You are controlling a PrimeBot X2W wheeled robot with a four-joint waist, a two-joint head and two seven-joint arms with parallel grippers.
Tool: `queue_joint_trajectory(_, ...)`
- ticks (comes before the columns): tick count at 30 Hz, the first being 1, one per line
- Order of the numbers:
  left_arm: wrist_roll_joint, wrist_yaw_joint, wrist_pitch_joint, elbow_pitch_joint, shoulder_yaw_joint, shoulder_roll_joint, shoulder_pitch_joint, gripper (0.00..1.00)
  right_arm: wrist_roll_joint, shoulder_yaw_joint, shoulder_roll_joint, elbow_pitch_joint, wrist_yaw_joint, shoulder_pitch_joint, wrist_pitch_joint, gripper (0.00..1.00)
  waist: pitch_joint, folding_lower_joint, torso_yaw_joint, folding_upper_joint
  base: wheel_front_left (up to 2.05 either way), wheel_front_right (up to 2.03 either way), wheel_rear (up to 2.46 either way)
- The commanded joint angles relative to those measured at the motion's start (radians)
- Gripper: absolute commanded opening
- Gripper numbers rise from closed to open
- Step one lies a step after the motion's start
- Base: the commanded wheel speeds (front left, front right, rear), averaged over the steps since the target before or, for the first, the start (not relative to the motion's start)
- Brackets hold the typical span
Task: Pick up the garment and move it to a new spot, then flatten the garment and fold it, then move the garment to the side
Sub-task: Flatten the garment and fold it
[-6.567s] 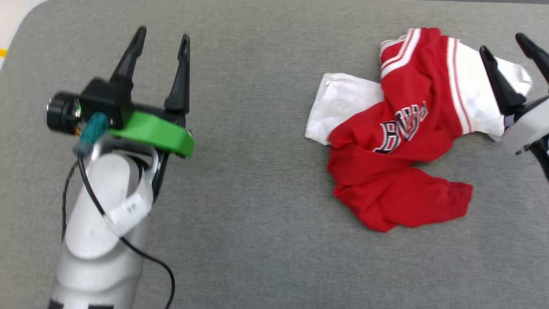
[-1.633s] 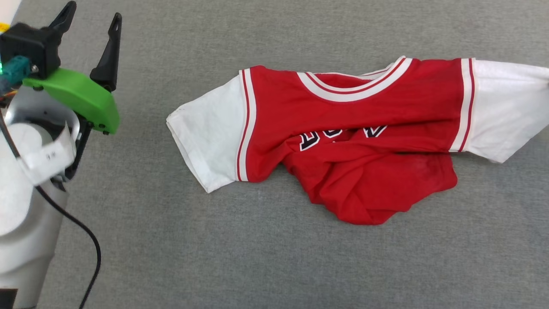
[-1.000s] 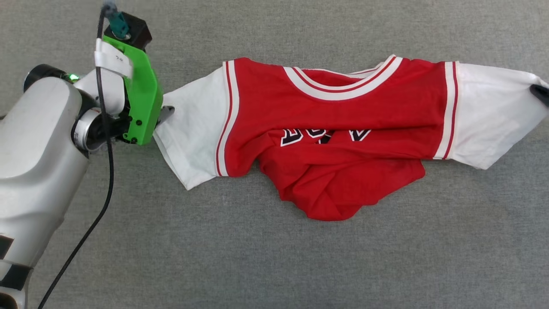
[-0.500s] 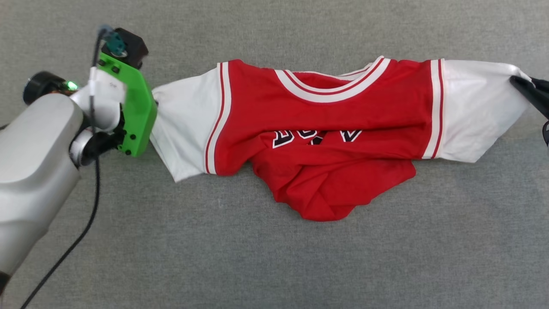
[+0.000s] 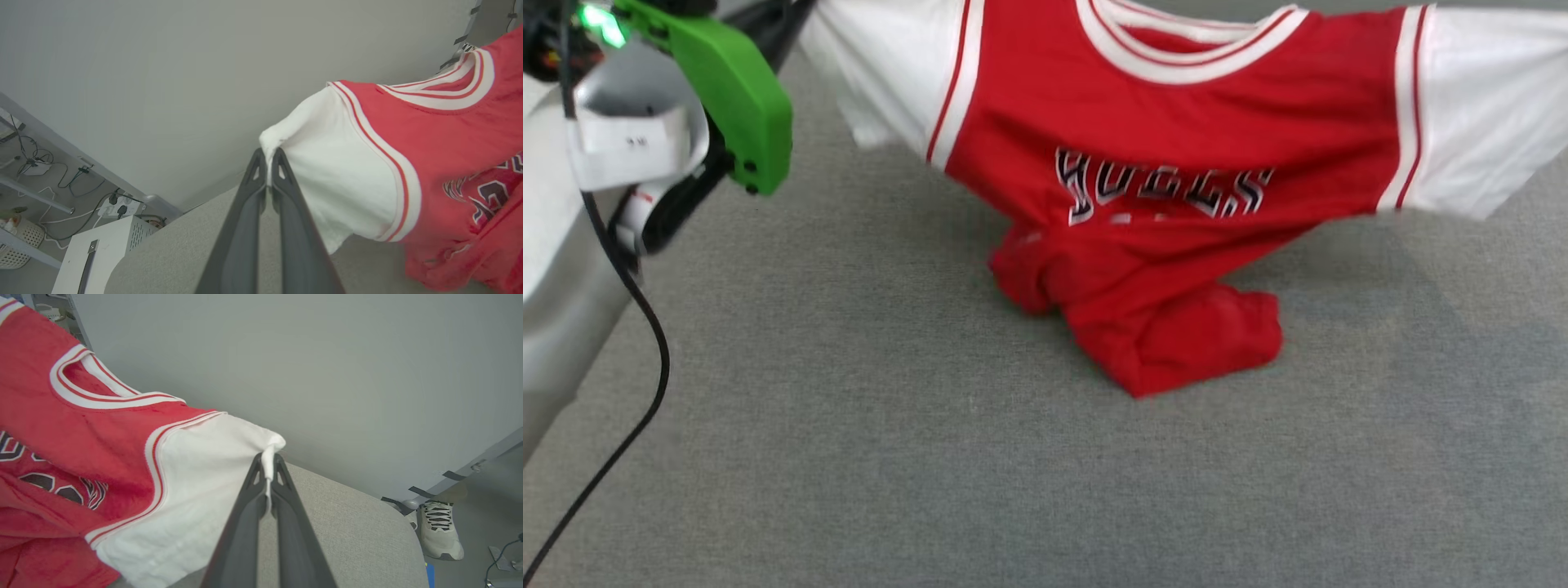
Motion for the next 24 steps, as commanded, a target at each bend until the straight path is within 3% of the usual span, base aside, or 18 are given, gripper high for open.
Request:
queue_joint_trajectory(1,0.01,0.01,-0.008,-0.006,0.01,-0.007,-0.041,0.0,-0.017,-0.012,0.007,0.007,-0.001,-0.044,-0.002,0.0,-0.005,0.0,0.013,0.0,0.0,0.0,0.0)
queue_joint_trajectory(12,0.101,0.011,-0.046,0.126,0.052,-0.15,-0.419,0.0,-0.196,0.006,0.1,0.176,-0.001,-0.517,0.083,0.0,0.179,0.0,0.006,0.0,0.0,0.0,0.0)
queue_joint_trajectory(19,0.167,0.0,-0.122,0.308,0.078,-0.23,-0.7,0.0,-0.309,0.048,0.181,0.358,-0.001,-0.848,0.013,0.0,0.286,0.0,-0.004,0.0,0.0,0.0,0.0)
queue_joint_trajectory(24,0.189,-0.016,-0.171,0.414,0.088,-0.255,-0.842,0.0,-0.36,0.079,0.226,0.476,-0.001,-1.022,-0.059,0.0,0.316,0.0,-0.011,0.0,0.0,0.0,0.0)
